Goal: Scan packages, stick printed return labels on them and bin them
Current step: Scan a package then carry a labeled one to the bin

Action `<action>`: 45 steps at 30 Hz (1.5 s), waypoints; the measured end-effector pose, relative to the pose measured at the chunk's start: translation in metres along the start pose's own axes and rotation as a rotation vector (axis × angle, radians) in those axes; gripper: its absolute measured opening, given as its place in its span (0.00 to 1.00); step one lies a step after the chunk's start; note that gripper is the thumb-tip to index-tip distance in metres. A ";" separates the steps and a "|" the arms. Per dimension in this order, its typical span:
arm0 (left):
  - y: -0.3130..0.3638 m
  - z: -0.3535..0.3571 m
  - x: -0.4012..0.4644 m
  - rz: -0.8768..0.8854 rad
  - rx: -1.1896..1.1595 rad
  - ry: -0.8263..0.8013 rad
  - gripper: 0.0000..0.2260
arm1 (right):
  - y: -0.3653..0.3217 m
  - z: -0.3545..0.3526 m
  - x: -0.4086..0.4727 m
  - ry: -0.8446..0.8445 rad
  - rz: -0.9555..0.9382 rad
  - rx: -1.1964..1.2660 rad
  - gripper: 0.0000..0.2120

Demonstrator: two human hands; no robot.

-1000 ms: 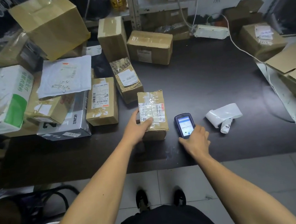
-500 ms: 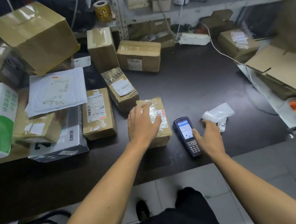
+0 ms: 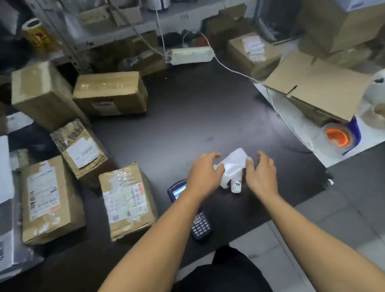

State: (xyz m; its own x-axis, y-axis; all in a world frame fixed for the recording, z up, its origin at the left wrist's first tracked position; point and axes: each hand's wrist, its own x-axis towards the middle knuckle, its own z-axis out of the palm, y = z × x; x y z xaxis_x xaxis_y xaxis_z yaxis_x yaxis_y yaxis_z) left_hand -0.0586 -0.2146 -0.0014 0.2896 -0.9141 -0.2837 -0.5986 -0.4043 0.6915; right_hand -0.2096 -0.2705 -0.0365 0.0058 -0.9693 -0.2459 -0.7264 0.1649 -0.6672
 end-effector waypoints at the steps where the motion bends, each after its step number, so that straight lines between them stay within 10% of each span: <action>1: 0.006 0.008 0.009 -0.012 0.016 -0.012 0.19 | 0.003 -0.001 0.008 -0.045 -0.001 -0.016 0.25; 12: 0.003 0.024 0.048 -0.273 -0.114 -0.165 0.20 | 0.021 0.001 0.004 -0.364 -0.469 -0.044 0.14; 32: -0.014 0.021 0.028 -0.139 -0.391 -0.099 0.29 | 0.003 -0.001 0.040 -0.452 -0.329 -0.016 0.06; 41: -0.030 0.019 0.023 -0.303 -0.415 -0.035 0.28 | 0.006 -0.035 0.071 -0.165 0.036 0.218 0.06; 45: -0.020 0.016 0.018 -0.234 -0.255 0.105 0.25 | -0.021 -0.036 0.053 -0.072 -0.212 0.219 0.03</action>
State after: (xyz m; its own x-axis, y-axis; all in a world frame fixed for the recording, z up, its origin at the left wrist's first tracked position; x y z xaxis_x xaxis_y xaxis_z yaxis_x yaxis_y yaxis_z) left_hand -0.0541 -0.2232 -0.0309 0.4799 -0.7843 -0.3931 -0.3057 -0.5695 0.7631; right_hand -0.2189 -0.3321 -0.0104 0.1953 -0.9723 -0.1287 -0.5383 0.0035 -0.8428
